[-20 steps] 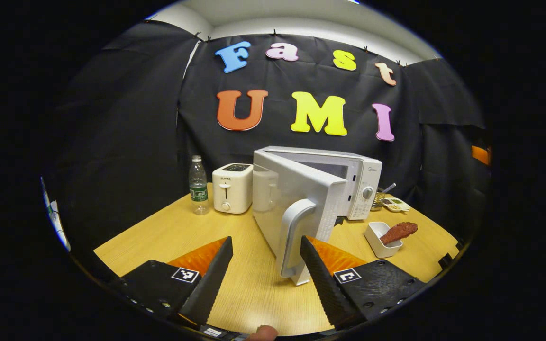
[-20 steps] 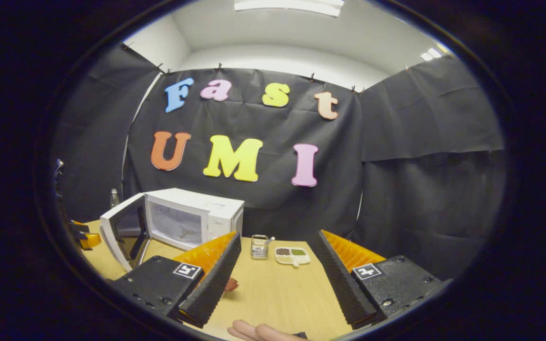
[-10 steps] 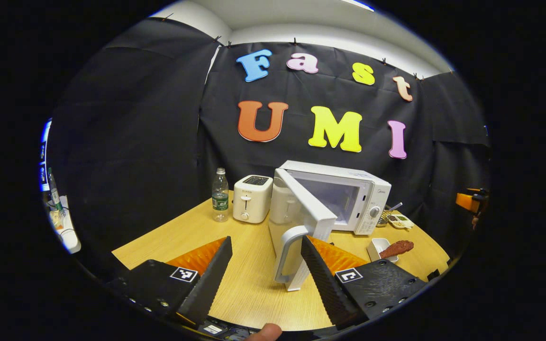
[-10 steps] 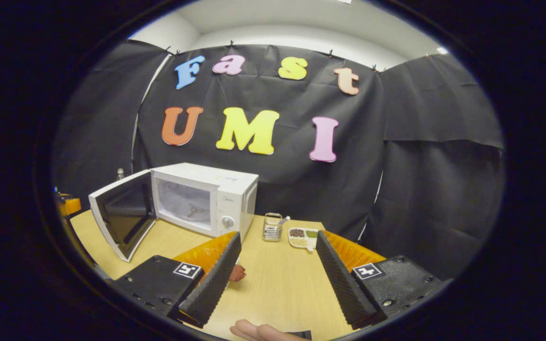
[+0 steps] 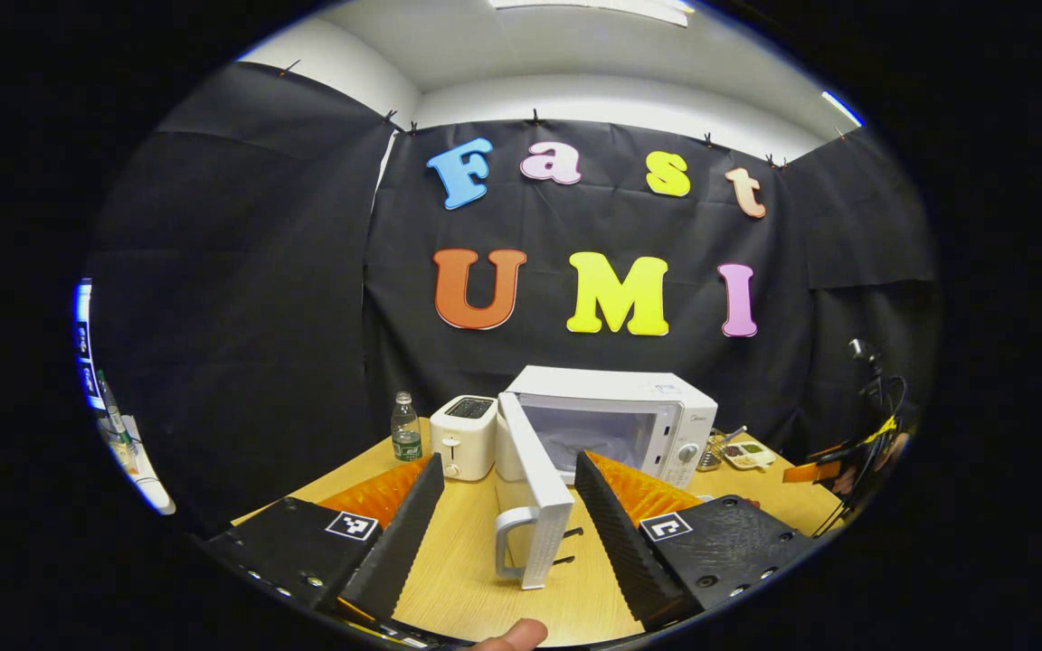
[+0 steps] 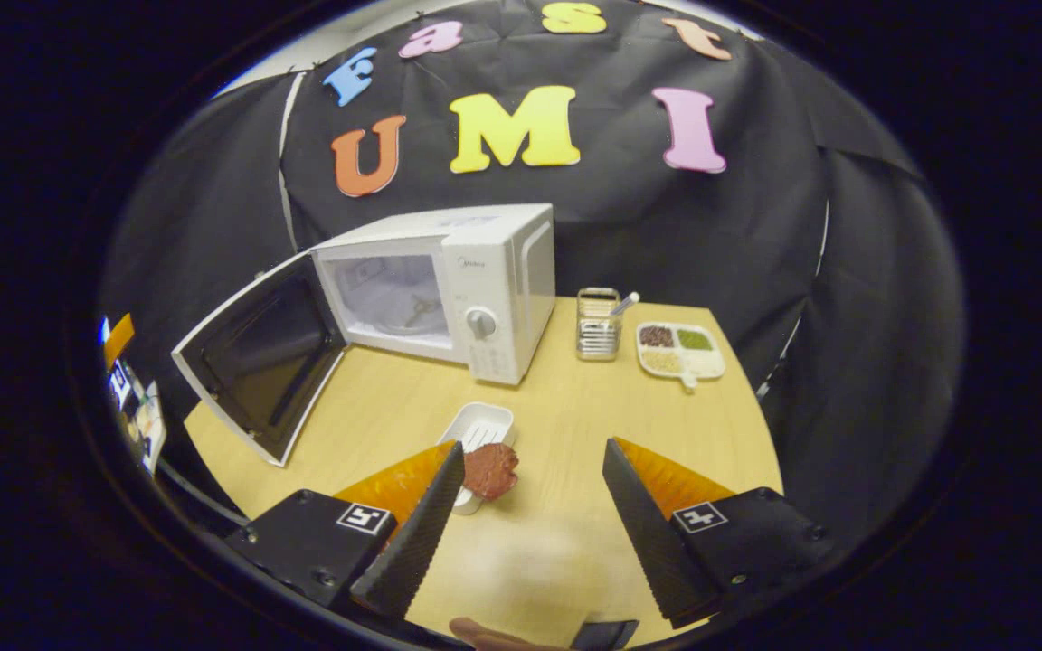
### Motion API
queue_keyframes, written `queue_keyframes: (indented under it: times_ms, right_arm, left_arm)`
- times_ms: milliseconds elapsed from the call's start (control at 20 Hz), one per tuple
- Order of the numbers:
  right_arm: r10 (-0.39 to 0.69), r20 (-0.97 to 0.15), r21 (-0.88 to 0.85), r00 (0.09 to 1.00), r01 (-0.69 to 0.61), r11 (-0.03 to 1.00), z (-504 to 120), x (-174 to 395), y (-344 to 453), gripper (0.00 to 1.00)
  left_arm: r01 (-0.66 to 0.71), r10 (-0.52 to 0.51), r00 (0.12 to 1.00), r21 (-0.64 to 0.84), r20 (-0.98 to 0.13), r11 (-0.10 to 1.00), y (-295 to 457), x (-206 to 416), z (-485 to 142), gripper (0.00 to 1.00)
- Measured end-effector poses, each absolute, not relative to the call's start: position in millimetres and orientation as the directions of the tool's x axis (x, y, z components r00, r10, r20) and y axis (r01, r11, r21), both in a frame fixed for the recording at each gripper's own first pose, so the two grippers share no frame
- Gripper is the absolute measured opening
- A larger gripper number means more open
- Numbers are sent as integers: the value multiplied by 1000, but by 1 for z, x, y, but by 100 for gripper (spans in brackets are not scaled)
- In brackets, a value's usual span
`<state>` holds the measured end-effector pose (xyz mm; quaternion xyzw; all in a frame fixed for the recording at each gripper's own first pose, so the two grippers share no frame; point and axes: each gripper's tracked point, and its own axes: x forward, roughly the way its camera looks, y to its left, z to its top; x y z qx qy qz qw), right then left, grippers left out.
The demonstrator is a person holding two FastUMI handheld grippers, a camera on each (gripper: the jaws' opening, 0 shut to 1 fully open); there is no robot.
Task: Open the microwave oven with the left hand, put the food in, and close the microwave oven.
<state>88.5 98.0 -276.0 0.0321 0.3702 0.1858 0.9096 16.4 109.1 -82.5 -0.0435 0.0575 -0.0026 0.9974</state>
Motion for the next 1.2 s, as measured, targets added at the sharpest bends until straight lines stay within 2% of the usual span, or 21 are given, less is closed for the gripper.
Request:
queue_keyframes:
  times_ms: [50,100,250,300,350,400,450,500,550,600,650,800,850,1000,1050,1100,1200]
  right_arm:
    - [388,-675,239,628,-311,920,-284,90,100,90]
    - [415,-677,278,608,-311,909,-290,92,104,96]
    - [466,-692,372,551,-282,884,-313,99,108,88]
    - [484,-698,400,528,-274,875,-322,101,111,85]
    - [502,-703,428,505,-264,864,-330,102,115,72]
    - [520,-705,456,483,-254,853,-338,102,120,70]
    - [546,-699,491,461,-245,836,-343,103,126,68]
    - [567,-699,523,436,-229,821,-348,100,129,75]
    - [582,-697,551,419,-208,809,-354,101,132,60]
    - [596,-692,574,407,-191,797,-358,100,136,69]
    - [612,-685,598,395,-174,782,-362,101,140,55]
    - [673,-653,677,347,-130,724,-364,101,155,30]
    - [676,-654,676,339,-138,724,-362,100,156,18]
    - [645,-678,628,352,-180,757,-360,101,152,15]
    - [639,-682,618,356,-187,764,-359,102,151,5]
    - [635,-682,611,363,-194,768,-357,101,150,14]
    - [622,-682,591,385,-210,779,-355,99,148,13]
  left_arm:
    - [1,-11,994,-92,-106,996,105,17,-76,89]
    - [3,-13,995,-98,-97,995,104,17,-72,89]
    - [22,-30,996,-107,-80,994,95,15,-62,89]
    - [23,-30,997,-102,-76,995,93,14,-60,89]
    - [18,-25,997,-94,-73,995,94,14,-60,89]
    - [14,-20,997,-84,-72,996,95,15,-60,89]
    - [7,-12,998,-75,-67,997,96,16,-59,89]
    - [-3,-1,998,-67,-63,998,98,17,-59,89]
    - [-11,7,998,-59,-62,998,99,17,-61,89]
    - [-13,10,998,-55,-60,998,100,17,-61,89]
    - [-14,11,998,-53,-61,999,99,17,-62,89]
    - [-11,7,997,-46,-77,999,99,17,-67,89]
    - [-11,8,997,-43,-80,999,100,16,-68,89]
    - [-4,1,997,-39,-83,999,97,17,-72,89]
    - [0,-3,996,-40,-86,999,96,17,-73,89]
    - [1,-5,996,-40,-87,999,96,16,-73,89]
    - [1,-4,996,-38,-86,999,99,13,-73,89]
